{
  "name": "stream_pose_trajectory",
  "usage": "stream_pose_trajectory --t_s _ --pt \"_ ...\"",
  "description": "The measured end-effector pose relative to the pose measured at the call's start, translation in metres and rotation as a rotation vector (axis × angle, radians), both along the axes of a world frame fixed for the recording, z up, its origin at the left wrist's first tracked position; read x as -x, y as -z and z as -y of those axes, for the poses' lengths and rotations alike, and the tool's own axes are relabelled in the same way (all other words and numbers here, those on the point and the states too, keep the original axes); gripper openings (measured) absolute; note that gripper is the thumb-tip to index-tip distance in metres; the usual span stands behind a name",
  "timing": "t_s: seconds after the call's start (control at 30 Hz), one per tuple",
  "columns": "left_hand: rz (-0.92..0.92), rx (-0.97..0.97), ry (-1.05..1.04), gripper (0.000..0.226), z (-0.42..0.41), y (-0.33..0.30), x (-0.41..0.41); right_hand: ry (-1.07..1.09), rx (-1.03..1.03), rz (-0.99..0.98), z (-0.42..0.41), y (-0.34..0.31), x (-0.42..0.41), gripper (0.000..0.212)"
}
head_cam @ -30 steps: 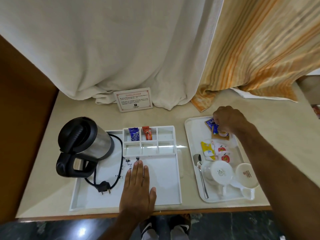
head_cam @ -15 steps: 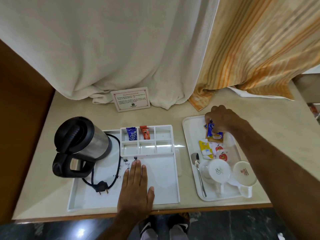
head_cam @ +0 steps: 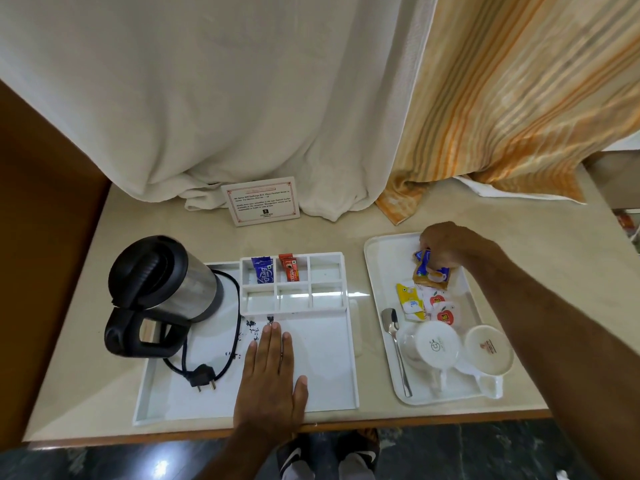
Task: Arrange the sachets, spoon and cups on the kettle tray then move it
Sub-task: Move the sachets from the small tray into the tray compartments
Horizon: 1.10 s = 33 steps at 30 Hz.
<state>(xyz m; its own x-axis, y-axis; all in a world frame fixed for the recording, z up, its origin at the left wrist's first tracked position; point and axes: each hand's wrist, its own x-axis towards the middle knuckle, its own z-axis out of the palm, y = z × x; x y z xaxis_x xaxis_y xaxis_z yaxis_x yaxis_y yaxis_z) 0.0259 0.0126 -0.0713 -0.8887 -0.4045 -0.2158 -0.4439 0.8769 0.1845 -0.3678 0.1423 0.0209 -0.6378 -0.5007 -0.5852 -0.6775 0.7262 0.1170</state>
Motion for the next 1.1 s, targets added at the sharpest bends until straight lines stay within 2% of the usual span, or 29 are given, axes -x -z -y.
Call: stream_pose_trajectory --t_s 0.1,0.2,0.27,0.33,0.4,0.47,0.7,0.8,0.97,1.07,1.1 --pt "-0.001 -0.012 -0.01 0.082 0.0 -0.001 0.0 0.031 0.115 -0.016 0.002 -0.013 0.0 0.016" --pt "-0.009 -0.023 0.002 0.08 -0.002 -0.003 0.001 0.11 0.567 -0.046 0.009 -0.03 -0.017 0.017" --pt "-0.015 -0.024 0.004 0.079 -0.001 -0.005 0.001 0.157 0.903 0.074 0.027 -0.041 -0.049 0.022" --pt "-0.014 -0.017 0.001 0.079 -0.001 -0.006 0.002 0.18 1.082 0.235 0.051 -0.046 -0.085 0.025" --pt "-0.008 -0.014 -0.003 0.08 -0.001 -0.005 0.002 0.162 1.055 0.302 0.071 -0.038 -0.114 0.02" --pt "-0.002 -0.018 -0.007 0.081 -0.001 -0.005 0.002 0.13 0.965 0.288 0.083 -0.027 -0.13 0.02" --pt "-0.008 -0.026 -0.004 0.08 -0.001 -0.003 0.002 -0.091 0.658 0.027 0.095 -0.015 -0.142 0.031" --pt "-0.005 -0.03 -0.005 0.08 -0.001 -0.003 0.002 -0.196 0.555 -0.042 0.099 -0.017 -0.143 0.027" --pt "-0.017 -0.028 -0.007 0.08 -0.001 -0.002 0.001 -0.338 0.451 -0.192 0.112 -0.011 -0.149 0.017" --pt "-0.024 -0.032 -0.009 0.081 -0.001 -0.001 0.001 -0.303 0.479 -0.278 0.108 -0.001 -0.153 0.017" --pt "-0.026 -0.03 -0.012 0.081 -0.001 0.0 0.001 -0.264 0.473 -0.293 0.104 0.001 -0.154 0.025"
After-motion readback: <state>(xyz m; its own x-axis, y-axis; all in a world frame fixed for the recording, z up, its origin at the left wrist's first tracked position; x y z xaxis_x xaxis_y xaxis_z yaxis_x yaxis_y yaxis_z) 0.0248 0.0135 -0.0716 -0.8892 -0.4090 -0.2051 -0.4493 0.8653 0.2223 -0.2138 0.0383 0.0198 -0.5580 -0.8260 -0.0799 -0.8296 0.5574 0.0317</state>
